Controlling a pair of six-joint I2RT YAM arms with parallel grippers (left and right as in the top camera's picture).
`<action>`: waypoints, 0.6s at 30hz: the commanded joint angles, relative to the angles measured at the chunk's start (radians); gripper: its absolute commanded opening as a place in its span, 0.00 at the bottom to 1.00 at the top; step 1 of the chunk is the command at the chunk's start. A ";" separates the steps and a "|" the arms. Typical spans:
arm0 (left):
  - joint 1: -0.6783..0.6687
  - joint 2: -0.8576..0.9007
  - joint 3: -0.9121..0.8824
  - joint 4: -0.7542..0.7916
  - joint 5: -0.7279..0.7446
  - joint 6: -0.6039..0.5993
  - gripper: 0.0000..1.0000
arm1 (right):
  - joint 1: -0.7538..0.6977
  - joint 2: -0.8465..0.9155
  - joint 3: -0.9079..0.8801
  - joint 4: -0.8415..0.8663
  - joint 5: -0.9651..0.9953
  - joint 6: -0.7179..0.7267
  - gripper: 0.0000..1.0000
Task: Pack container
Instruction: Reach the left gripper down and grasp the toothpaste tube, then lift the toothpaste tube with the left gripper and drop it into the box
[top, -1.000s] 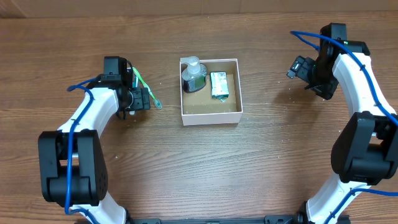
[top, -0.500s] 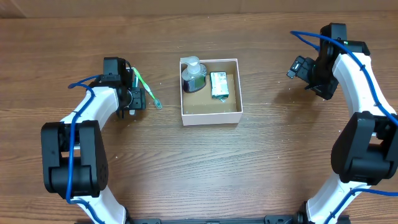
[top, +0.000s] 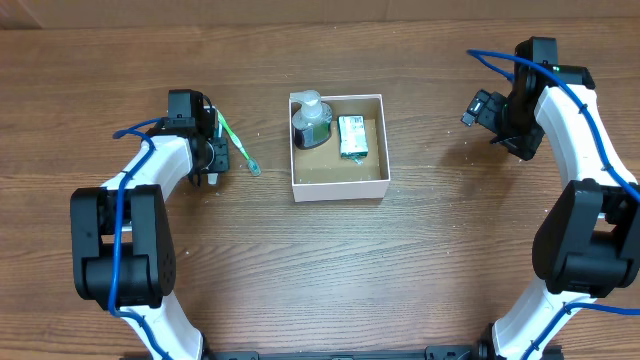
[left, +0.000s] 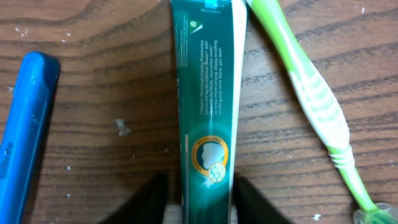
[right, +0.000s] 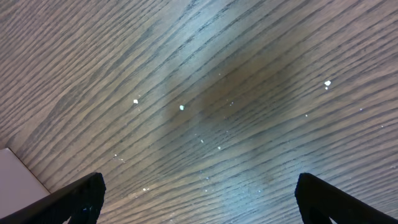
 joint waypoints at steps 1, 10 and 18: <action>0.004 0.055 -0.015 -0.014 0.010 0.014 0.22 | 0.003 -0.005 0.001 0.005 0.006 0.006 1.00; 0.004 0.018 0.094 -0.140 0.010 0.010 0.15 | 0.003 -0.005 0.001 0.005 0.006 0.006 1.00; 0.001 -0.057 0.403 -0.399 0.011 0.011 0.13 | 0.003 -0.005 0.001 0.005 0.006 0.006 1.00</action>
